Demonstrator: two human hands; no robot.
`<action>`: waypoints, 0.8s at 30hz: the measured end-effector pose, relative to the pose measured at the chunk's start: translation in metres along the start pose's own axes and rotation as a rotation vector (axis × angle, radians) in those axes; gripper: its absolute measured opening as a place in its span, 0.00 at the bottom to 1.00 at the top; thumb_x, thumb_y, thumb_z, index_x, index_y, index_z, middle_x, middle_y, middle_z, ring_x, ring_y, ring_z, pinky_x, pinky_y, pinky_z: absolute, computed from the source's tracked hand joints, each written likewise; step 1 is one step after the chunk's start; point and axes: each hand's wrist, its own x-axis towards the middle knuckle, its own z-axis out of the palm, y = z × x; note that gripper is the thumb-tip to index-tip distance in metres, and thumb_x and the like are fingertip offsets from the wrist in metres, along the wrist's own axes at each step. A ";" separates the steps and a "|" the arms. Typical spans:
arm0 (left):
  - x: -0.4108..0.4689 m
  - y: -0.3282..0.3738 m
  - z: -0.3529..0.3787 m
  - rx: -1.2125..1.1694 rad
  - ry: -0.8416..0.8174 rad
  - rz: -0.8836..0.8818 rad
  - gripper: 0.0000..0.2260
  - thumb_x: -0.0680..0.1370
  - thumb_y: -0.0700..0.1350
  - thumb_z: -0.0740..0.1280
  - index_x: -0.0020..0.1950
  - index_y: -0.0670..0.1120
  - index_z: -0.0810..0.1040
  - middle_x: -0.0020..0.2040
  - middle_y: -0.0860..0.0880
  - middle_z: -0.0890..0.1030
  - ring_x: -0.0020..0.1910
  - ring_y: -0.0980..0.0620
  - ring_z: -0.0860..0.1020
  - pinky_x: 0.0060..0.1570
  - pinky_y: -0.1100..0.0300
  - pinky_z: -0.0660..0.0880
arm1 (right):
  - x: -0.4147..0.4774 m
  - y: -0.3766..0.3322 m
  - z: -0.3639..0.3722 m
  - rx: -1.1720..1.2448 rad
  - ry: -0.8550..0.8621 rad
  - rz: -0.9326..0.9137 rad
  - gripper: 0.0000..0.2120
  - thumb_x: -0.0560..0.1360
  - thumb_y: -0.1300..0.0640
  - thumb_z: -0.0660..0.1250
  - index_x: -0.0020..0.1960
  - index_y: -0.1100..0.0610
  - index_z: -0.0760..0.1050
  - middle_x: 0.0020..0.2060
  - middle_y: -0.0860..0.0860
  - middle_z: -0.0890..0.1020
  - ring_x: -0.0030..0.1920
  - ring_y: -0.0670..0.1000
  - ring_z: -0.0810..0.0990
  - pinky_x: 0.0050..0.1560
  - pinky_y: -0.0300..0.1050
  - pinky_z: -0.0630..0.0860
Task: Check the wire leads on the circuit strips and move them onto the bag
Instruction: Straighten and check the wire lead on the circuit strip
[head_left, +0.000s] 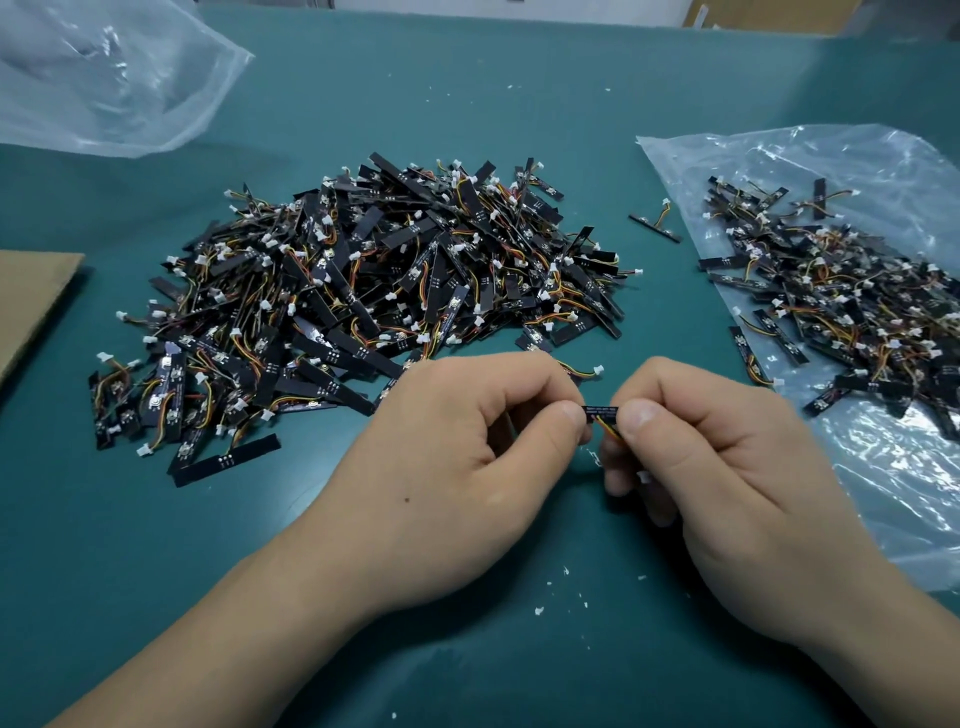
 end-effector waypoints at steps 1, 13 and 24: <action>0.000 0.000 0.000 0.003 0.005 0.002 0.09 0.78 0.49 0.65 0.41 0.50 0.80 0.31 0.50 0.78 0.28 0.52 0.73 0.29 0.59 0.70 | 0.000 0.000 0.000 -0.017 0.000 -0.003 0.13 0.80 0.48 0.58 0.39 0.50 0.74 0.32 0.47 0.81 0.31 0.49 0.77 0.32 0.36 0.70; 0.001 -0.001 0.002 0.057 0.022 -0.017 0.08 0.78 0.50 0.65 0.41 0.52 0.80 0.31 0.54 0.79 0.28 0.57 0.74 0.29 0.67 0.66 | 0.001 -0.001 0.002 -0.062 0.047 -0.015 0.12 0.80 0.48 0.59 0.40 0.49 0.75 0.29 0.42 0.79 0.28 0.46 0.75 0.29 0.33 0.67; 0.001 0.001 0.000 -0.005 0.058 0.019 0.07 0.78 0.49 0.67 0.42 0.52 0.83 0.31 0.57 0.77 0.27 0.55 0.73 0.29 0.65 0.67 | 0.000 0.000 0.002 -0.064 0.057 -0.019 0.12 0.81 0.46 0.58 0.42 0.48 0.74 0.30 0.45 0.76 0.30 0.50 0.74 0.31 0.41 0.69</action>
